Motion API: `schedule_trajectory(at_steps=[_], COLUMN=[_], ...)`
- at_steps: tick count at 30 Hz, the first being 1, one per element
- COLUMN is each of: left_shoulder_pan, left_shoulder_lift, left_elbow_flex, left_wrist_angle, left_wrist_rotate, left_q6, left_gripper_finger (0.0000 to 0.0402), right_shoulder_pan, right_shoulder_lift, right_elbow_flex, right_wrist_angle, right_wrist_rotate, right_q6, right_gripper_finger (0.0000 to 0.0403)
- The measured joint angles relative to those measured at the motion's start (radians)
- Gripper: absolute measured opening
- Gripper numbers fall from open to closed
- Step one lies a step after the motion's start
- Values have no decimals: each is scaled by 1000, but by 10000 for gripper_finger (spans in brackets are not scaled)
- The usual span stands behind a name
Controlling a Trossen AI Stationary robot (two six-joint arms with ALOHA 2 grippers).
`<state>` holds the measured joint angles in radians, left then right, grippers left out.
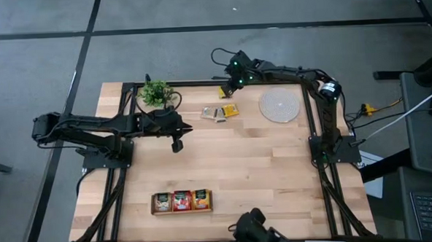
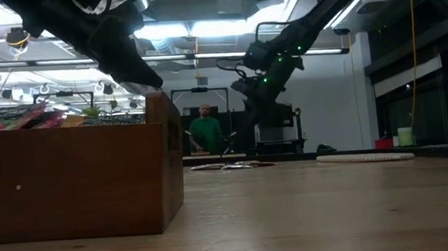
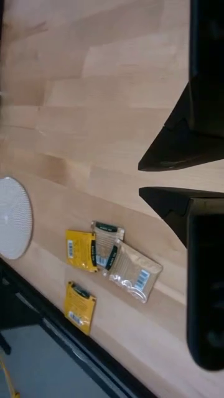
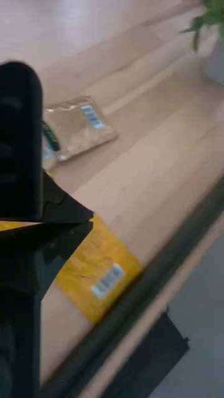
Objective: Pick & Place Tea
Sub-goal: Put the yellow tea bag into the right section of the wooden organizer
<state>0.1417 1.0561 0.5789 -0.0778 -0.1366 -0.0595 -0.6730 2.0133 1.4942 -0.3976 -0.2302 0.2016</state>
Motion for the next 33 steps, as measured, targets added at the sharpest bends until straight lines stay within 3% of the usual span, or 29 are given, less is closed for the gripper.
schedule_trajectory(at_steps=[15, 26, 33], left_shoulder_pan=[0, 0, 0], left_shoulder_lift=[0, 0, 0], left_elbow_flex=[0, 0, 0], left_wrist_angle=[0, -1, -1], left_wrist_rotate=[0, 0, 0], left_q6=[-32, -24, -24], left_gripper_finger=[45, 46, 43], right_shoulder_pan=[-1, -15, -13], right_shoulder_lift=[266, 306, 306], right_elbow_flex=[355, 366, 366], right_wrist_angle=[-327, -393, -468], right_wrist_rotate=[45, 50, 105], right_q6=[-73, -56, -73], right_gripper_finger=[2, 3, 4])
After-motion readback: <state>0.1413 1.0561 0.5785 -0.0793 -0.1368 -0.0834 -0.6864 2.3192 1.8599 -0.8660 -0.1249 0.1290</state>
